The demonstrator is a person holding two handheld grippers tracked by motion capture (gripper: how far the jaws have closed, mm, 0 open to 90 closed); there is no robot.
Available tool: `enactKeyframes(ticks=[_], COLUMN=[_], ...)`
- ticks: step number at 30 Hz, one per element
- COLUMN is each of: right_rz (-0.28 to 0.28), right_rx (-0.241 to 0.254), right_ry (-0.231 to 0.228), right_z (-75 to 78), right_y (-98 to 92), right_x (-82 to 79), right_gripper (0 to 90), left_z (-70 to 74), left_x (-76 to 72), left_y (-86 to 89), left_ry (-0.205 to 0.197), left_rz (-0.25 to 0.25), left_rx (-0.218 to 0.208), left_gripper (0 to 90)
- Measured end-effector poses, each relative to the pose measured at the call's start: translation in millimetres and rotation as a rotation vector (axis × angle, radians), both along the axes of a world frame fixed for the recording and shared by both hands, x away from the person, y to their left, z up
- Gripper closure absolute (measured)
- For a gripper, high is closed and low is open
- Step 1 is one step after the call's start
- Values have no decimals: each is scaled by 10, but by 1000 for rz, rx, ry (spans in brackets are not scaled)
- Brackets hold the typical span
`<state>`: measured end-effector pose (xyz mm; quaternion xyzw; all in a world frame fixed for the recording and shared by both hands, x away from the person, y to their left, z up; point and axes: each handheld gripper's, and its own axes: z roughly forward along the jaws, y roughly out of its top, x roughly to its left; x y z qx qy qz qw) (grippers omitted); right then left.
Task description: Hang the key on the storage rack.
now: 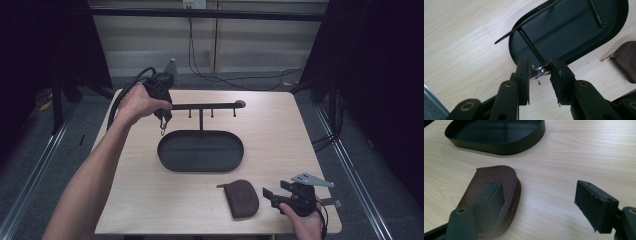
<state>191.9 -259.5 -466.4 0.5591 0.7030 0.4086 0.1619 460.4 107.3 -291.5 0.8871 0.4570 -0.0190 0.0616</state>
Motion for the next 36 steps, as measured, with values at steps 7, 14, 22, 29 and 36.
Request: enactKeyframes(ticks=[7,14,22,29,36], right_rz=[8,8,11,10,9], right_rx=[2,3,3,1,0], right_ry=[-1,0,-2,-1,1], right_z=[2,2,4,3,-3], right_y=[2,0,1,6,8], right_x=[-6,-5,-10,-9,3], right_gripper=[234,235,235,235,235], left_z=[-35,-63,-78,-132,-163], left_x=[23,62,74,64,52], left_y=[-49,-59,-22,0,97], left_ry=[-2,-3,-21,-10,-7], left_rz=[11,22,40,40,55], left_rx=[-8,-11,-25,-43,-56], left_gripper=[690,690,723,620,473])
